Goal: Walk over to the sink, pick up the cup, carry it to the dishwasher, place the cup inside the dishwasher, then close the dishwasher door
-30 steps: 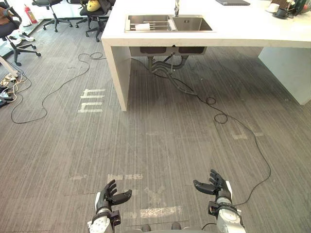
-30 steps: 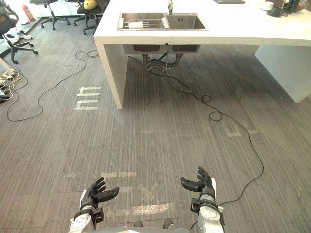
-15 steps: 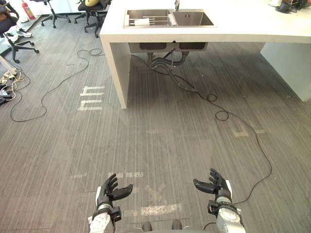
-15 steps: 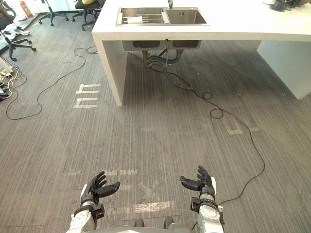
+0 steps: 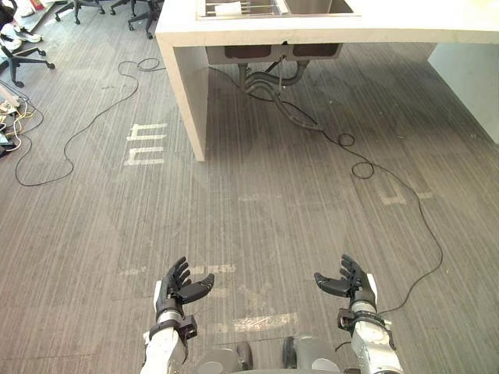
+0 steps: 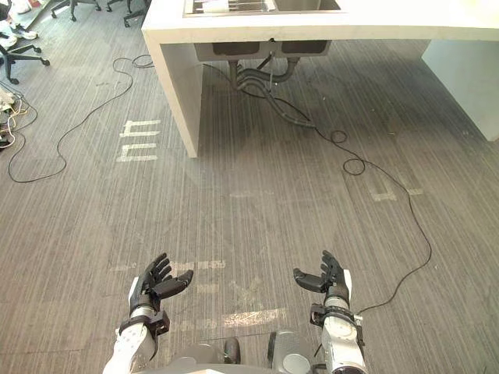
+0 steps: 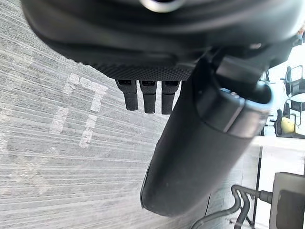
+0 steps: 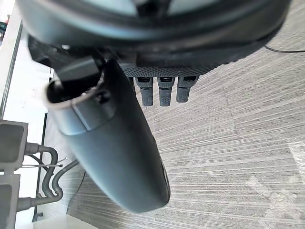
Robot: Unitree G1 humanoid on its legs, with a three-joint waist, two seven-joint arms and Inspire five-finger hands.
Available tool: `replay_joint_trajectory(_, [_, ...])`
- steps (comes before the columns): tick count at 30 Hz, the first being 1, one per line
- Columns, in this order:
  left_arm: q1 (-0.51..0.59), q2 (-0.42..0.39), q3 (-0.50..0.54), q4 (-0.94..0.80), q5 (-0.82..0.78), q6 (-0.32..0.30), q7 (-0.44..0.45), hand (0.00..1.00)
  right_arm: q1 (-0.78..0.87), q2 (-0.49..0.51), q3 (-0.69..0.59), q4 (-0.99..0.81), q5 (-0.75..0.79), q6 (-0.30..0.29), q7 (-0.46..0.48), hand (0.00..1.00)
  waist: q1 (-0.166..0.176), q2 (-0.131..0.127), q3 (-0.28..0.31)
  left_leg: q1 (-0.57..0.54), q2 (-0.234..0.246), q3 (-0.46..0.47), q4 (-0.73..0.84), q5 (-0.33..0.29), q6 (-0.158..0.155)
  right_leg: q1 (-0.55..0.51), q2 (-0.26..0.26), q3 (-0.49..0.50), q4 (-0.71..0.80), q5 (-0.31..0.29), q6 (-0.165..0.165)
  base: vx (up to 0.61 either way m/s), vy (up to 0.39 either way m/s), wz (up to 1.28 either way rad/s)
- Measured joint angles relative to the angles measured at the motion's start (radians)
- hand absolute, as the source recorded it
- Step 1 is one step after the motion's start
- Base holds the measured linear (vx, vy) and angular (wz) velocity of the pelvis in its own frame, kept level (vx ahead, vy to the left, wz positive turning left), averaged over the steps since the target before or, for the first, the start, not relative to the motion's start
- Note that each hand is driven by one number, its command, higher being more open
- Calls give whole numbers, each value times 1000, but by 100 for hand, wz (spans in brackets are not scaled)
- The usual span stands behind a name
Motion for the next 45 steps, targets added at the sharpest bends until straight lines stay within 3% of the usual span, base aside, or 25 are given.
replay_joint_trajectory(3, [-43,-1,1,4,-15,-1,4,90,-23,-25,0,-1,0,2,3,90,0,29,17,16,39,-31,-9,-6,-18,-45,35,-11,-186,18,-1,261,-69,26])
replay_joint_trajectory(4, [-48,5,1,3,-16,-2,6,90,-22,-28,0,-5,0,3,3,90,-1,24,16,29,41,-37,-10,-18,-42,-36,50,-7,-317,116,-15,384,-158,26])
replay_joint_trajectory(5, [-50,6,3,12,-16,-1,10,90,-16,-35,-1,-7,0,4,3,90,-7,18,17,64,42,-48,-10,-41,-75,-26,43,-9,-344,270,-55,351,-156,22])
replay_joint_trajectory(7, [-45,-20,8,8,-23,-6,17,90,-21,-49,-2,-15,0,12,2,90,-8,47,4,66,81,-49,12,-46,-88,0,76,-24,-352,246,-81,361,-191,4])
replay_joint_trajectory(9, [-55,-26,3,11,-34,-8,15,90,-31,-46,-2,-19,0,12,1,90,-11,49,4,25,110,-50,116,-48,-93,38,101,-42,-385,228,-91,316,-213,13])
replay_joint_trajectory(12, [-52,-73,1,0,-45,-9,6,90,20,-42,3,-74,28,12,-1,90,-5,50,14,-167,190,-38,646,35,-126,201,144,-81,-479,208,-118,289,-189,30])
replay_joint_trajectory(14, [-45,-75,-2,0,-52,-7,-6,90,22,-28,2,-102,38,11,-6,90,5,36,24,-250,247,13,800,23,-109,275,155,-70,-521,198,-133,221,-103,-7])
replay_joint_trajectory(16, [-35,-75,-13,0,-53,-6,-8,90,18,-26,1,-120,38,2,-8,90,20,19,33,-316,261,40,784,5,-102,322,153,-51,-557,191,-143,211,-45,-22])
replay_joint_trajectory(18, [-32,-68,-22,0,-53,0,-10,90,10,-24,1,-114,40,3,-8,90,38,13,37,-369,217,43,597,-11,-100,358,133,-31,-590,181,-147,237,73,-24])
replay_joint_trajectory(21, [-33,-66,-24,0,-51,1,-9,90,8,-31,-6,-94,40,3,-9,90,42,12,38,-375,136,37,278,38,-105,372,99,-21,-591,155,-107,303,169,-8])
replay_joint_trajectory(22, [-33,-65,-24,0,-51,1,-9,90,8,-34,-16,-72,40,3,-9,90,49,39,22,-360,122,32,113,148,-105,376,105,-14,-584,128,-71,361,215,-14])
replay_joint_trajectory(23, [-29,-62,-22,4,-50,1,-7,90,5,-33,-20,-38,40,6,-10,90,53,63,6,-356,127,17,63,256,-15,380,125,-3,-562,86,-32,435,257,-4])
replay_joint_trajectory(25, [-45,-26,-20,7,-49,5,-7,90,5,-2,-17,-14,47,19,-10,90,59,-5,2,-346,63,37,74,204,-18,368,58,10,-495,18,-6,361,191,5])
replay_joint_trajectory(26, [-48,-21,-24,7,-49,6,-6,90,9,7,-17,-13,49,19,-9,90,59,-31,3,-318,26,57,72,163,2,358,9,32,-423,-26,15,427,208,-11])
replay_joint_trajectory(28, [-32,-22,-31,7,-50,8,-5,90,8,9,-14,-7,49,19,-6,90,53,-30,5,-264,2,74,70,122,15,310,-27,77,-245,-46,54,332,149,-23])
replay_joint_trajectory(29, [-24,-10,-41,7,-50,8,-6,90,9,12,9,8,49,19,-4,90,52,-31,6,-201,-3,86,59,91,16,226,-41,111,-4,-27,135,310,107,-22])
replay_joint_trajectory(30, [-24,-4,-42,7,-50,8,-5,90,9,15,15,15,48,19,-2,90,50,-32,6,-178,-3,87,53,80,15,191,-42,112,86,-24,147,471,141,-21])
replay_joint_trajectory(33, [-25,10,-43,3,-50,8,-5,90,12,18,43,21,46,19,4,90,25,-32,5,-69,-3,85,3,49,19,47,-54,41,262,-52,89,427,47,-3])
replay_joint_trajectory(35, [-36,13,-42,2,-50,8,-5,90,10,16,42,21,37,20,5,90,4,-31,6,-19,2,69,-20,32,8,-35,-51,-1,199,-88,32,475,-55,18])
replay_joint_trajectory(37, [-59,9,-37,6,-51,8,-4,90,-6,4,41,44,37,21,6,90,-8,-15,16,12,39,52,-20,18,-15,-86,-12,-17,47,-84,14,391,-135,22])
replay_joint_trajectory(38, [-69,9,-37,9,-51,7,-1,90,-14,-2,41,56,37,23,6,90,-5,-6,21,39,68,48,-15,-1,-49,-97,29,-18,-134,-14,1,518,-217,7])
replay_joint_trajectory(39, [-64,29,-34,8,-51,5,0,90,6,0,41,55,37,22,4,90,-4,-37,10,81,57,47,3,-48,-98,-68,31,-7,-360,275,-58,433,-181,8])
replay_joint_trajectory(40, [-68,13,-31,24,-50,3,-1,90,8,-9,39,62,37,22,4,90,-6,-21,15,93,72,40,10,-63,-98,-61,35,-12,-332,257,-23,429,-155,1])
replay_joint_trajectory(41, [-70,-4,-28,34,-53,8,2,90,-9,-30,32,70,37,29,1,90,-7,18,7,95,120,34,28,-76,-106,-58,70,-23,-311,245,-31,343,-144,-6])
replay_joint_trajectory(45, [-93,-39,-29,28,-53,4,-4,90,-19,-29,0,36,38,28,-3,90,-19,25,11,20,158,-6,234,-42,-135,6,94,-65,-333,161,-57,381,-231,23])
